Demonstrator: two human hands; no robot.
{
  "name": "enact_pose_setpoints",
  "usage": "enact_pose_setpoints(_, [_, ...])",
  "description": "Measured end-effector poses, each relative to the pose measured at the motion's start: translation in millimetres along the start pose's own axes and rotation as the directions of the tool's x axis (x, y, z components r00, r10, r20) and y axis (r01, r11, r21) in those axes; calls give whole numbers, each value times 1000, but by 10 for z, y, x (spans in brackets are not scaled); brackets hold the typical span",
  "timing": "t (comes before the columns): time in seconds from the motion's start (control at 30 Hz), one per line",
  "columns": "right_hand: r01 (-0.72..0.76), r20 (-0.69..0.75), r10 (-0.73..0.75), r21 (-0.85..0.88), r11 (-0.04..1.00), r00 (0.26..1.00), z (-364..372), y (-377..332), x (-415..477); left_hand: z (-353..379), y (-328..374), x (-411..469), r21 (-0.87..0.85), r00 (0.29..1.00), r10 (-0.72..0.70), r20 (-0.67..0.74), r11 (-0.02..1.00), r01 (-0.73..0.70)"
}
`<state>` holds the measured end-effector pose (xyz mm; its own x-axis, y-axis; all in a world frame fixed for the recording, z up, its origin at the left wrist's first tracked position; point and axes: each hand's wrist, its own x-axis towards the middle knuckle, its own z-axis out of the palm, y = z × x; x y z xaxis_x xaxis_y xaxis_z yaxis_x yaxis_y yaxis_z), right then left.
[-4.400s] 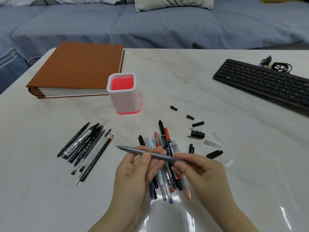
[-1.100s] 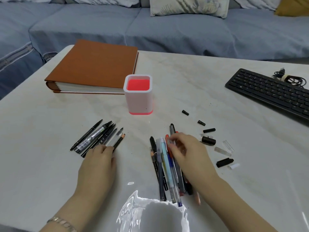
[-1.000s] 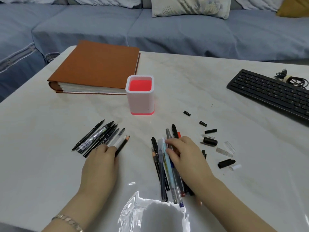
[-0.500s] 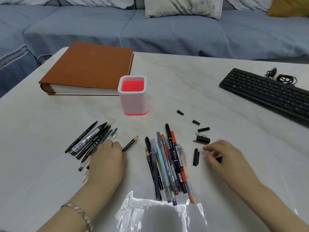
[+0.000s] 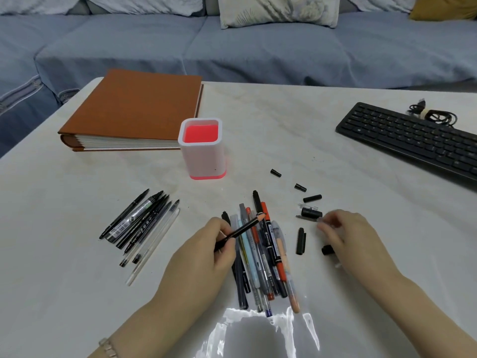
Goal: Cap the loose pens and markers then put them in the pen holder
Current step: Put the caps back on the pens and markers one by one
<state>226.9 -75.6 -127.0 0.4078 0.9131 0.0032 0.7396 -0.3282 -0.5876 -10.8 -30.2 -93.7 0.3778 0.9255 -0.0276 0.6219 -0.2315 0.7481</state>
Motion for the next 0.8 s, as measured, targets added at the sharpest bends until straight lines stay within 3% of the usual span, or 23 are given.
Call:
enact_pose_setpoints(0.13, [8, 35, -26, 452, 892, 999, -94, -289, -120, 9, 53, -35, -56, 999, 33, 35, 998, -31])
enact_pose_setpoints(0.23, [-18, 82, -41, 616, 788, 996, -166, -421, -159, 5, 65, -52, -97, 997, 36, 64, 995, -30])
enact_pose_setpoints(0.33, [-32, 142, -77, 640, 768, 987, -201, -481, -174, -7, 77, -70, -113, 996, 44, 76, 993, -35])
enact_pose_setpoints(0.67, [-26, 263, -136, 530, 848, 955, -180, -569, -227, -41, 122, -123, -98, 994, 68, 85, 993, -59])
enact_pose_setpoints(0.8, [-44, 304, -162, 573, 818, 939, -165, -629, -277, -44, 174, -144, -118, 989, 101, 109, 989, -88])
